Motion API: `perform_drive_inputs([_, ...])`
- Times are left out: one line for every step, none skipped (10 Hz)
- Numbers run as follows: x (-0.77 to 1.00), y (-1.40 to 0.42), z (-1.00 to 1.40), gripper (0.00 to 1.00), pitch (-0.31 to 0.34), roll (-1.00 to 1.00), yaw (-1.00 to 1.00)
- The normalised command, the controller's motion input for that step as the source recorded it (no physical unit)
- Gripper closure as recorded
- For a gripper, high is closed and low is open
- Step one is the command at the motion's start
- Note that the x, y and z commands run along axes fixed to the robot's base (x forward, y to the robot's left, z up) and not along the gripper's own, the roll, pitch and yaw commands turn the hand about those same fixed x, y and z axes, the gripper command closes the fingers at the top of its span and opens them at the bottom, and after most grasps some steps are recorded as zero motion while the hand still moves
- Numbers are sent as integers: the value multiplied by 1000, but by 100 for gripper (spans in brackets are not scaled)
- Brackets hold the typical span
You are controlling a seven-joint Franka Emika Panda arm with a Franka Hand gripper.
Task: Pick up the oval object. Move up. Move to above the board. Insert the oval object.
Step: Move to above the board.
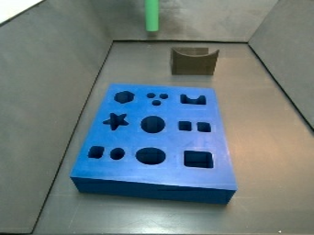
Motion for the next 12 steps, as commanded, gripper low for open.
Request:
perform_drive_inputs([-100, 77, 1000, 100, -32, -87, -89])
perform_drive_inputs([-86, 62, 1000, 100, -10, -58, -67])
perform_drive_inputs([-72, 56, 1000, 100, 22, -23, -48])
perform_drive_inputs([-64, 51, 993, 100, 42, -8, -43])
perform_drive_inputs([-35, 34, 789, 100, 77, 15, -34])
perform_drive_inputs([-15, 25, 636, 100, 92, 22, -23])
perform_drive_inputs([-11, 17, 484, 100, 104, 31, -13])
perform_drive_inputs([-7, 10, 335, 100, 105, 39, -1])
perform_drive_inputs([49, -1000, 152, 100, 478, 70, -597])
perform_drive_inputs([52, -1000, 139, 100, 436, 97, -542])
perform_drive_inputs([47, -1000, 146, 100, 286, 91, -295])
perform_drive_inputs([46, -1000, 147, 100, 207, 45, -204])
